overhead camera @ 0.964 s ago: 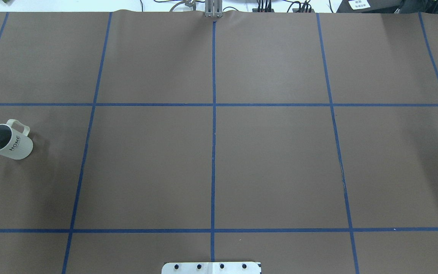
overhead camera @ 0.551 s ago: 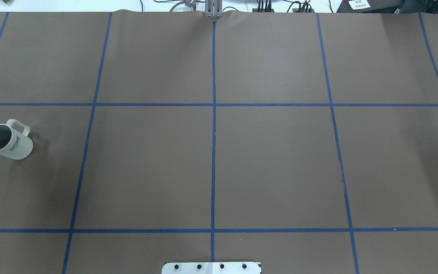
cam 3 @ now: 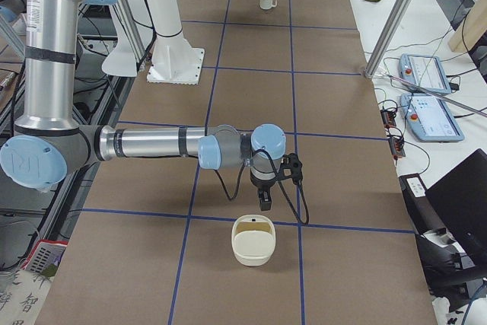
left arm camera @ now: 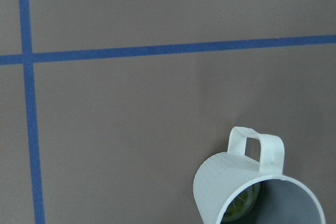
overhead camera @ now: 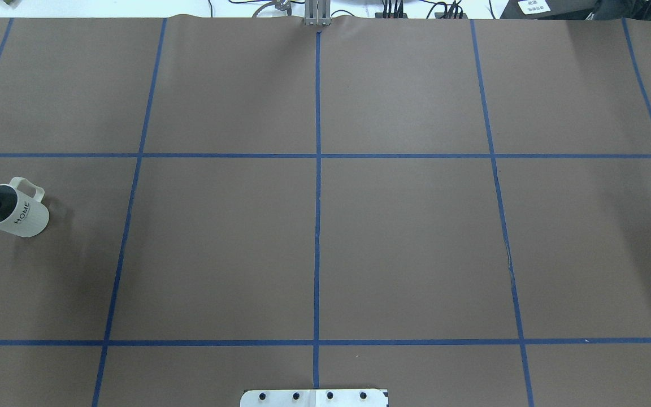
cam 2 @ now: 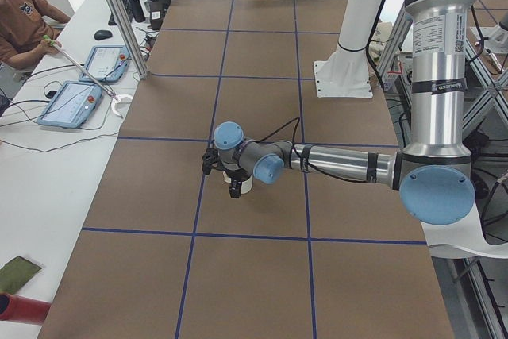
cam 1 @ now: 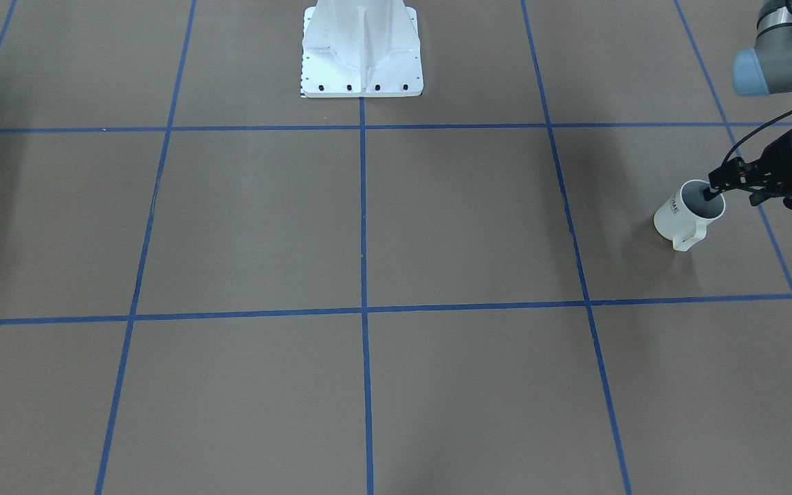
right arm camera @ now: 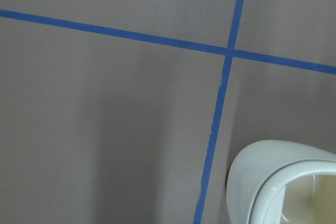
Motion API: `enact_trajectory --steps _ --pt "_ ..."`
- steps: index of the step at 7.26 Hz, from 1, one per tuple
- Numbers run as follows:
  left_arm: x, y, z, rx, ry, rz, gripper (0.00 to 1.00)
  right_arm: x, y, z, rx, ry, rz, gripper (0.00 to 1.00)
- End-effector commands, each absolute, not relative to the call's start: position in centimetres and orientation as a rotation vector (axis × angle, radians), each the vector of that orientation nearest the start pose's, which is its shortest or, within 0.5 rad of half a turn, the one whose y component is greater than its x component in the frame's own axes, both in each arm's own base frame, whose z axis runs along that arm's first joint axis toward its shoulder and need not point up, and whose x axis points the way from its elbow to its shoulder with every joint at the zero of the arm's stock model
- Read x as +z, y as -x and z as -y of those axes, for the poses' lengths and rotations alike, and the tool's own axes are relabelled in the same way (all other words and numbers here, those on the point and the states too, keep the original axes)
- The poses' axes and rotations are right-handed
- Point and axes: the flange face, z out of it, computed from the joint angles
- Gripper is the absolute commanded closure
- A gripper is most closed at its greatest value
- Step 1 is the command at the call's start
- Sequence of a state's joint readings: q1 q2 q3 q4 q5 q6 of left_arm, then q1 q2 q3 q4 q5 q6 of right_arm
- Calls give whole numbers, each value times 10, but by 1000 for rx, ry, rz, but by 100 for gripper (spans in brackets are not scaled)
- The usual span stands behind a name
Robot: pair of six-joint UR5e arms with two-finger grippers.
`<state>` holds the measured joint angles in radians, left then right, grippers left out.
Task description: Left arm hands cup to right arm to dump lemon
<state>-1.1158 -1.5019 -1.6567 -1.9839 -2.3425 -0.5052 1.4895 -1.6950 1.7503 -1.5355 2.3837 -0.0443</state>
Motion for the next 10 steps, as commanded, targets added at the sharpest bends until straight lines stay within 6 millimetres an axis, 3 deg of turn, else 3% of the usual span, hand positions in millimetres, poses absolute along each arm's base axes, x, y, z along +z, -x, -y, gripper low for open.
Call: enact_trajectory --steps 1,2,3,4,7,10 --pt "608 -161 461 125 -13 -838 38 622 -25 448 -156 -71 816 0" --pt "607 -161 462 126 -16 -839 78 622 -25 448 -155 -69 816 0" --pt "605 -162 462 123 -16 -842 100 622 -25 448 -155 -69 816 0" --pt "593 -162 463 129 -27 -857 100 622 -25 448 -155 -69 816 0" --pt "495 -174 486 38 -85 -957 100 616 -23 450 -162 -83 830 0" --pt "429 -189 514 -280 22 -1030 100 619 -23 456 -217 -207 825 0"
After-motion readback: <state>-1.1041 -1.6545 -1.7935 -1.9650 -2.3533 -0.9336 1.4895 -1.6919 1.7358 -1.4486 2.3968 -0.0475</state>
